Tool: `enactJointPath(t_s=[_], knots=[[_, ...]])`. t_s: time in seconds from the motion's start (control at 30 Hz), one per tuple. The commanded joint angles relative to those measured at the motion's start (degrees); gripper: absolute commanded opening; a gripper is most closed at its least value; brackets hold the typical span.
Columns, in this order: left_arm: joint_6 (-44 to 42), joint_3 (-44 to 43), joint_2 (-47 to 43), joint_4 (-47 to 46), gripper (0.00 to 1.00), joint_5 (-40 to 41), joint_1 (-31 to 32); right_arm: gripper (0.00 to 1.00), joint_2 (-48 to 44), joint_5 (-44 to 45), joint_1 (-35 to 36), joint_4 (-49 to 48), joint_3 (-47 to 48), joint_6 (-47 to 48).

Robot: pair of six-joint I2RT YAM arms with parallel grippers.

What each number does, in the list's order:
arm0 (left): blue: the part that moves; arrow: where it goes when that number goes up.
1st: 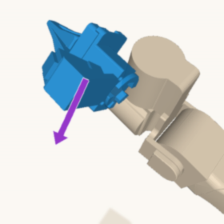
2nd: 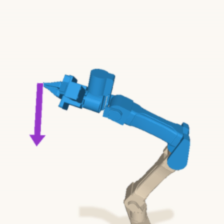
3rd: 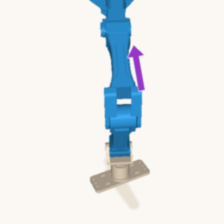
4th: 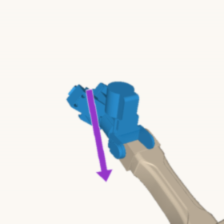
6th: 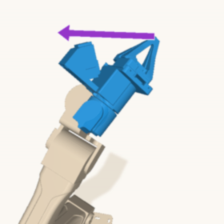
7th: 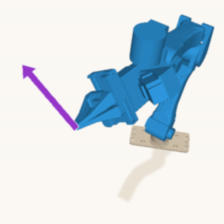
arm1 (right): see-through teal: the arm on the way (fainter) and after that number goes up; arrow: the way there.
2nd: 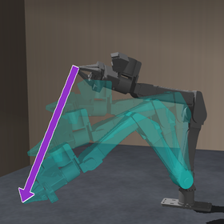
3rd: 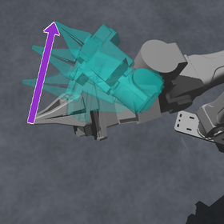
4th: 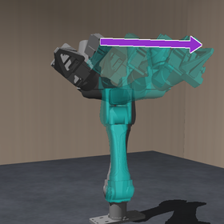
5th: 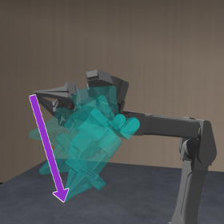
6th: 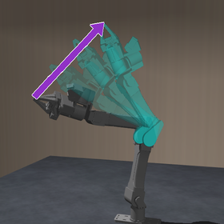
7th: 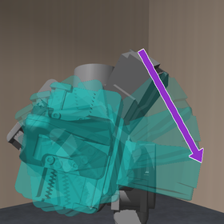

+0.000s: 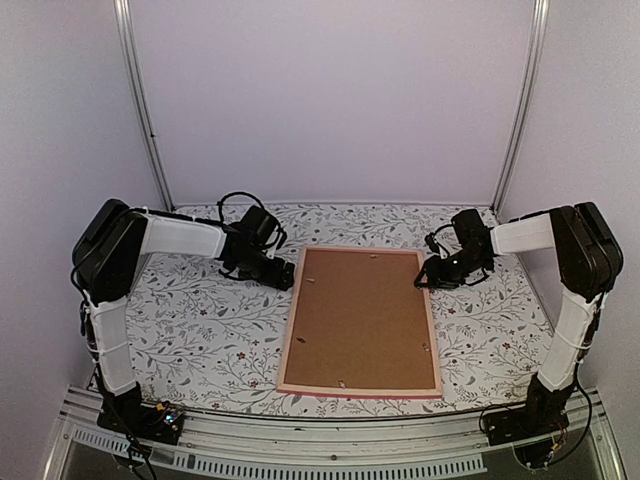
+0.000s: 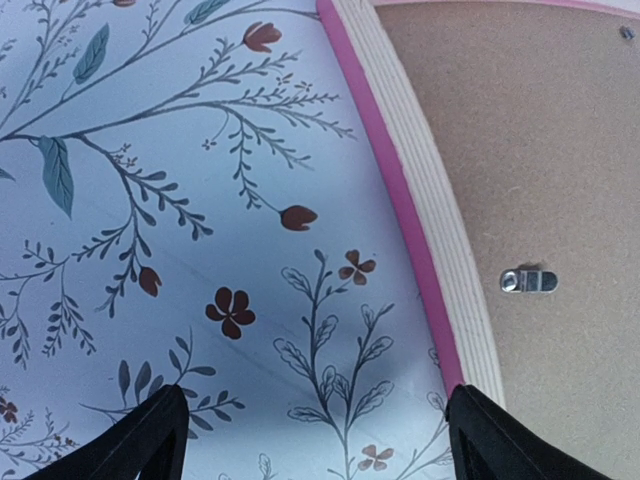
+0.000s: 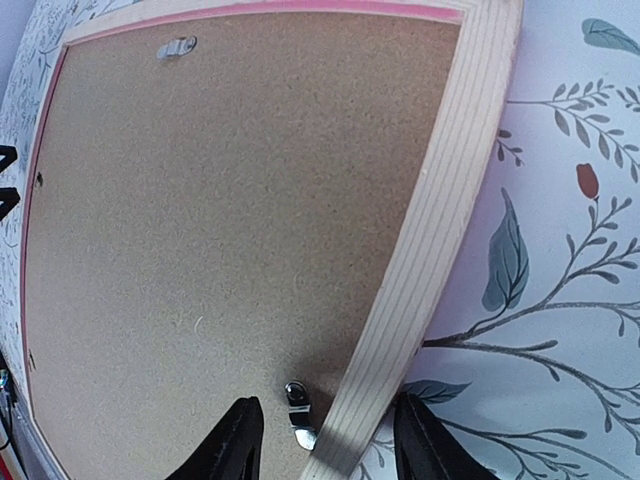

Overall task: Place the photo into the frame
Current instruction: Press the fastener onto the backboard.

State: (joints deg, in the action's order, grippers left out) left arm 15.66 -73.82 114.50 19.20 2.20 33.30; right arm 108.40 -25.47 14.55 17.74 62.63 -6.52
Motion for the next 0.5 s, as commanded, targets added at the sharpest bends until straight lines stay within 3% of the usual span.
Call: enactJointPath(t_s=[0.0, 0.47], knots=[[0.0, 1.0, 0.1, -0.1, 0.92, -0.5, -0.7, 0.44, 1.2, 0.4, -0.7, 0.7, 2.8, -0.9], [0.2, 1.4, 0.2, -0.5, 0.92, -1.2, -0.7, 0.4, 2.0, 6.0, -1.2, 4.0, 2.9, 0.1]])
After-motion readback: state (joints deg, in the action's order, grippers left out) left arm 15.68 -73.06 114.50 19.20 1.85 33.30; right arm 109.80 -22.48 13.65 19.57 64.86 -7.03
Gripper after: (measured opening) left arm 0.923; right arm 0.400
